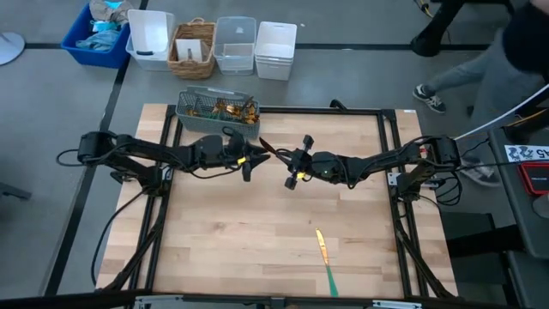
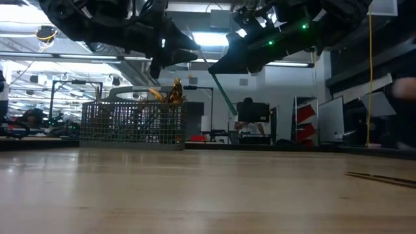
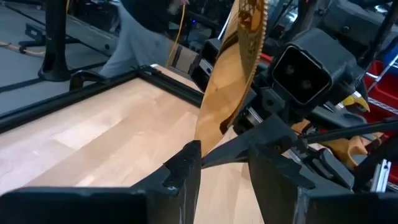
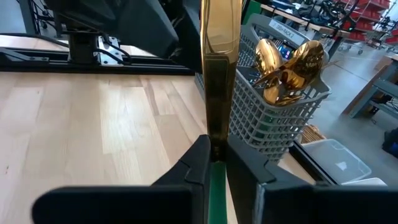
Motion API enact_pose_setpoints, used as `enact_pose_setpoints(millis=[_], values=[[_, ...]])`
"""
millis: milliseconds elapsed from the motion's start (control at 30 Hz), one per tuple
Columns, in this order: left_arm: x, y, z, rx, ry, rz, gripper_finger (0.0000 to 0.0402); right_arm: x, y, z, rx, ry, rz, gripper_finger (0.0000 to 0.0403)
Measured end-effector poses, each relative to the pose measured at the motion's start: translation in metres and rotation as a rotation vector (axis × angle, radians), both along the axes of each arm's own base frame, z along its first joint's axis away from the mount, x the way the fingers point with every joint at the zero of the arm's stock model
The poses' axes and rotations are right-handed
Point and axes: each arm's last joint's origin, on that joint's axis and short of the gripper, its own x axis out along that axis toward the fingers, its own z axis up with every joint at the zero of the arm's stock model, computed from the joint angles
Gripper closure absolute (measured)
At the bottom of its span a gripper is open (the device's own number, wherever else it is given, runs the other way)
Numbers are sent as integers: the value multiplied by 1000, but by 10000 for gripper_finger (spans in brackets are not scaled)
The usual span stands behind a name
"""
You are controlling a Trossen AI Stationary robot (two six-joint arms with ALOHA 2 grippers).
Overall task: Sort silverware
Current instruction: Put the green knife into the gray silverware basket
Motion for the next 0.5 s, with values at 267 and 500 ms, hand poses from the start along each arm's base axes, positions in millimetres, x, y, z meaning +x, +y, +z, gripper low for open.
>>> enact_pose_setpoints(millis=[267,500], values=[[0,2,2,10,-17,75,276,0,0,0,0,0,0,359],[0,2,5,19,-53,82,276,0,0,0,0,0,0,359]])
